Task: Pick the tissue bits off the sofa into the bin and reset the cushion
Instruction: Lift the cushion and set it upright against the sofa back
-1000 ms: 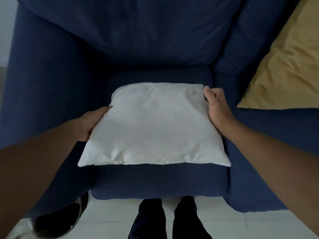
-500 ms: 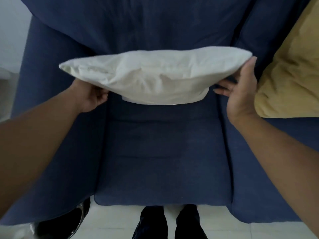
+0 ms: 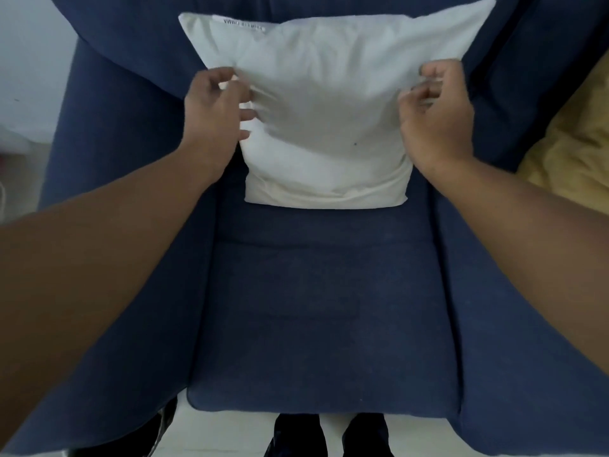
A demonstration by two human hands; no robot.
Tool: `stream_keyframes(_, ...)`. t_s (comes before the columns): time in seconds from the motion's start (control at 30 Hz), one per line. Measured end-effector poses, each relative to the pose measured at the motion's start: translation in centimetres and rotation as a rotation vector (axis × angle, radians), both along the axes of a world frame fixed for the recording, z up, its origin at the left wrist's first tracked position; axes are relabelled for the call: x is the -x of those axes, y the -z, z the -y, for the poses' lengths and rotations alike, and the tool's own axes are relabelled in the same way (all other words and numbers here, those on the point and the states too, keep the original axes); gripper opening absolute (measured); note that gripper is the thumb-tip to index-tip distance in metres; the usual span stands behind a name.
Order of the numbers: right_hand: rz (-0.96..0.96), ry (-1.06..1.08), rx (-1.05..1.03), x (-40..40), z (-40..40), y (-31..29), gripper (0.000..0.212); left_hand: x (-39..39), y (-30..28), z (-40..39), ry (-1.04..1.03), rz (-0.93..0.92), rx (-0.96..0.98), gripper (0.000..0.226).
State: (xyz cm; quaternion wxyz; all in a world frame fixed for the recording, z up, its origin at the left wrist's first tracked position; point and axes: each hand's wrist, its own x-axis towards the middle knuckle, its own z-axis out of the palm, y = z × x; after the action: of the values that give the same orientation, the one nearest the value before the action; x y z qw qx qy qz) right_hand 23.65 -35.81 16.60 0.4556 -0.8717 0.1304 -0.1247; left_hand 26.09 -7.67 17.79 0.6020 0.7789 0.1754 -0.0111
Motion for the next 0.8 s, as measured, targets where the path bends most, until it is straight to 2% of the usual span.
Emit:
stream_keyframes(0.07,-0.007,-0.035,0.084,-0.6,-0.2,0.2,0.032,0.2,0.1,0.6,0.062,0.106,-0.162,0.036)
stream_keyframes(0.17,0.101,-0.098,0.366,-0.3,-1.1,-0.2,0.035,0.9,0.4,1.7,0.086,0.413,-0.472,0.032)
stream_keyframes(0.23,0.233,-0.231,0.530,0.0,-2.1,-0.4,0.037,1.1,0.6,2.6,0.190,0.589,-0.648,0.031)
stream_keyframes(0.3,0.299,-0.391,0.623,0.1,-3.3,-0.3,0.042,1.2,1.0,3.6,0.331,0.660,-0.775,0.033)
stream_keyframes(0.4,0.175,-0.556,0.759,-0.3,-4.6,0.2,0.057,1.0,1.9,4.9,0.518,0.612,-0.973,0.048)
stream_keyframes(0.5,0.028,-0.558,0.863,-1.4,-4.7,0.4,0.067,0.2,2.9,5.7,0.632,0.435,-1.205,0.070)
stream_keyframes(0.57,-0.029,-0.542,0.923,-2.3,-4.2,0.3,0.071,-0.8,3.3,5.7,0.669,0.368,-1.320,0.077)
stream_keyframes(0.8,-0.233,-0.469,0.946,-5.0,-0.9,-0.8,0.089,-4.3,1.9,4.3,0.692,0.187,-1.318,0.075)
